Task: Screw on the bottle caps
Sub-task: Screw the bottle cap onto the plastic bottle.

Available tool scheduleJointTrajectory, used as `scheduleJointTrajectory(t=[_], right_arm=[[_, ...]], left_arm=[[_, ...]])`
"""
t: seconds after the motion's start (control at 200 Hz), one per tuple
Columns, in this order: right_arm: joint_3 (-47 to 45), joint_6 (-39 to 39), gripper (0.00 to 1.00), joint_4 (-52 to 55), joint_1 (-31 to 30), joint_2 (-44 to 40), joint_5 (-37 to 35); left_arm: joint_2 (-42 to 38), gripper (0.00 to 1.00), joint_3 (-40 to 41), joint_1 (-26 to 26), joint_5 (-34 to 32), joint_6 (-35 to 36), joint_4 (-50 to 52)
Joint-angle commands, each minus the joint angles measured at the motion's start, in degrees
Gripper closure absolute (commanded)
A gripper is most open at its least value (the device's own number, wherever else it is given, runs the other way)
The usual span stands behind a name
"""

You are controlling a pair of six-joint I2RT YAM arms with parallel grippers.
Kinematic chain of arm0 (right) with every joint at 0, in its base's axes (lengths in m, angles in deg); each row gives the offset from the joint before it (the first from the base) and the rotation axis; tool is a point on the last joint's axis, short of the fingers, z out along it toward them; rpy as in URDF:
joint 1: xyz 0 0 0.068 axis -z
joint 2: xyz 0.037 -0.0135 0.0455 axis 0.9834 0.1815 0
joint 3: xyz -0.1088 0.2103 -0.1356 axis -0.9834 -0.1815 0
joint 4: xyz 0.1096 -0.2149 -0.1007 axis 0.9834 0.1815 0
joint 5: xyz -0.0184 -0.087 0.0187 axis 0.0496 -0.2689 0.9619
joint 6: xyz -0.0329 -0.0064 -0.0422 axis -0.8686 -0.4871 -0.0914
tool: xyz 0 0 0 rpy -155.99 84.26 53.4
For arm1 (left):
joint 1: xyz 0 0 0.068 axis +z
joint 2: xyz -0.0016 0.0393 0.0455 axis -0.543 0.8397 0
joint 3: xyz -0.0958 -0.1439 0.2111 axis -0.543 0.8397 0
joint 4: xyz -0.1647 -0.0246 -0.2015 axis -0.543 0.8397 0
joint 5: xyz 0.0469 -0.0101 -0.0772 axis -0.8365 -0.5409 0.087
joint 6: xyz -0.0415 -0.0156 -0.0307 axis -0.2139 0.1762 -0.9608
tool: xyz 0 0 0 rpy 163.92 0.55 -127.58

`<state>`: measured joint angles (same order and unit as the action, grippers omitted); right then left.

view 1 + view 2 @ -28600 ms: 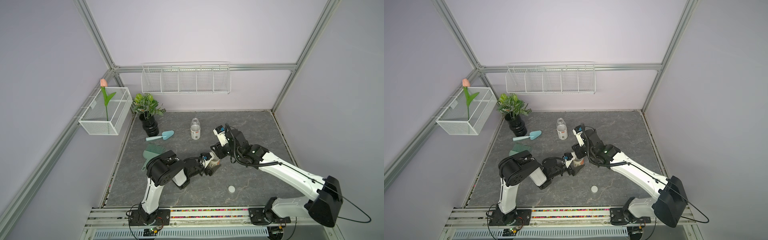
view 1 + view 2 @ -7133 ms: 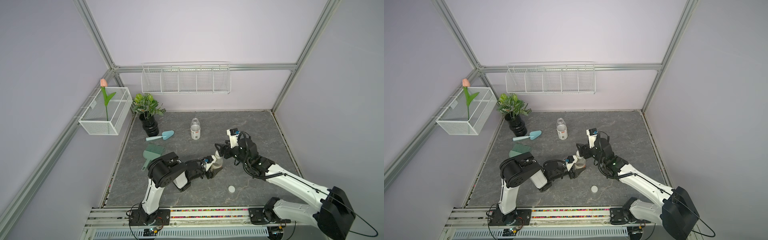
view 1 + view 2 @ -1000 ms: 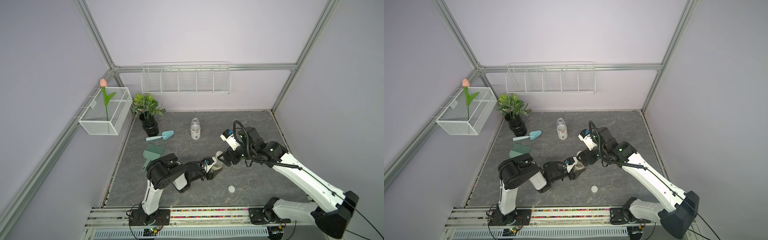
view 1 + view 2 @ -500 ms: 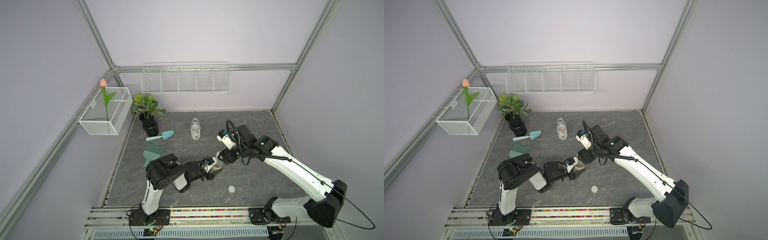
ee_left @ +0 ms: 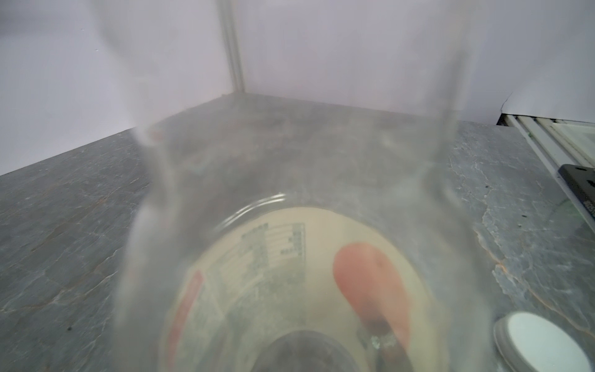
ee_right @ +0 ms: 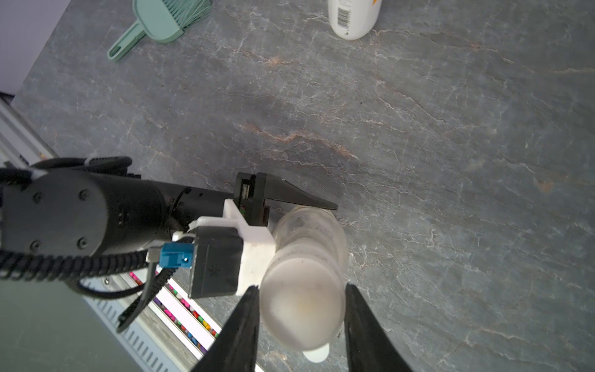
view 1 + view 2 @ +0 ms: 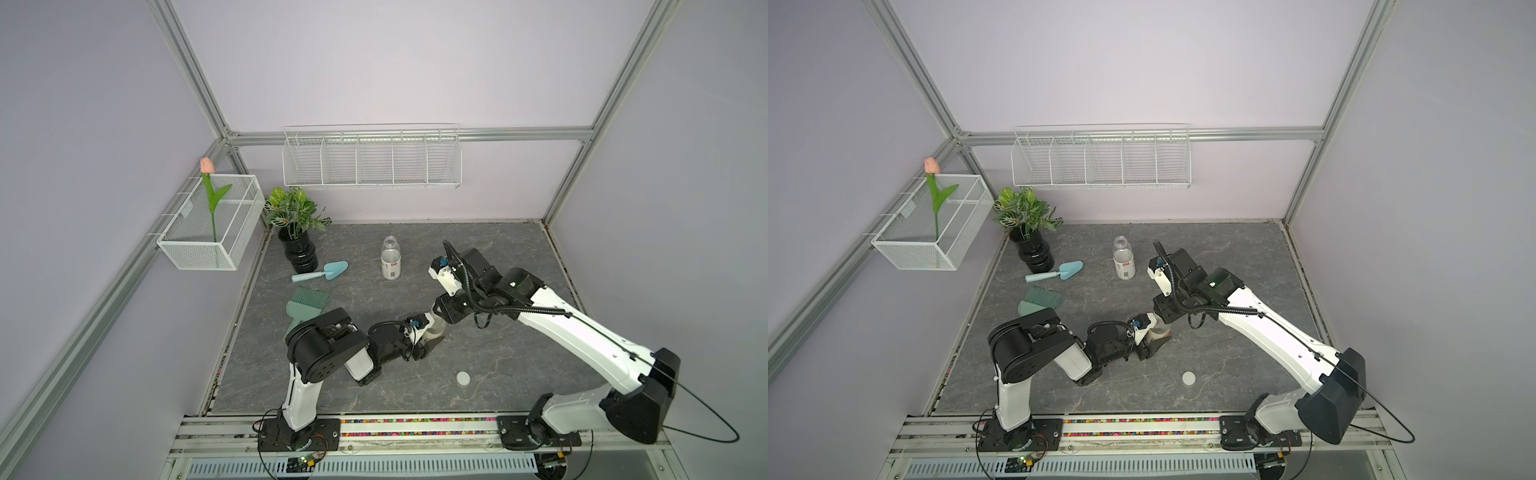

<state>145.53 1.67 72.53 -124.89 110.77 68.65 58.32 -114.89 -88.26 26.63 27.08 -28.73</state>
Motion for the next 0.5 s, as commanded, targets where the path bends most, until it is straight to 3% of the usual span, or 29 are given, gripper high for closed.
scheduleJointTrajectory(t=[0.0, 0.105, 0.24, 0.375, 0.495], right_arm=[[0.41, 15.05, 0.68, 1.2, -2.07, 2.47, -6.28], [-0.7, 26.86, 0.76, 0.05, -2.71, 4.35, -3.89], [-5.32, 36.51, 0.67, -6.74, -2.65, 3.55, 1.44], [-7.38, 38.61, 0.55, -8.89, -0.59, 0.57, 7.59], [-6.91, 31.5, 0.39, -6.18, 0.87, -3.76, 9.38]], left_arm=[[-3.37, 0.35, -1.93, -1.77, -6.06, 4.07, 12.51], [-5.77, 0.4, -3.83, -3.1, -11.14, 4.85, 18.38], [-6.49, 0.4, -5.01, -5.62, -19.58, 7.19, 20.52], [-6.27, 0.4, -3.82, -6.67, -25.53, 8.39, 18.06], [-7.32, 0.4, -2.39, -6.67, -25.75, 9.11, 16.62]])
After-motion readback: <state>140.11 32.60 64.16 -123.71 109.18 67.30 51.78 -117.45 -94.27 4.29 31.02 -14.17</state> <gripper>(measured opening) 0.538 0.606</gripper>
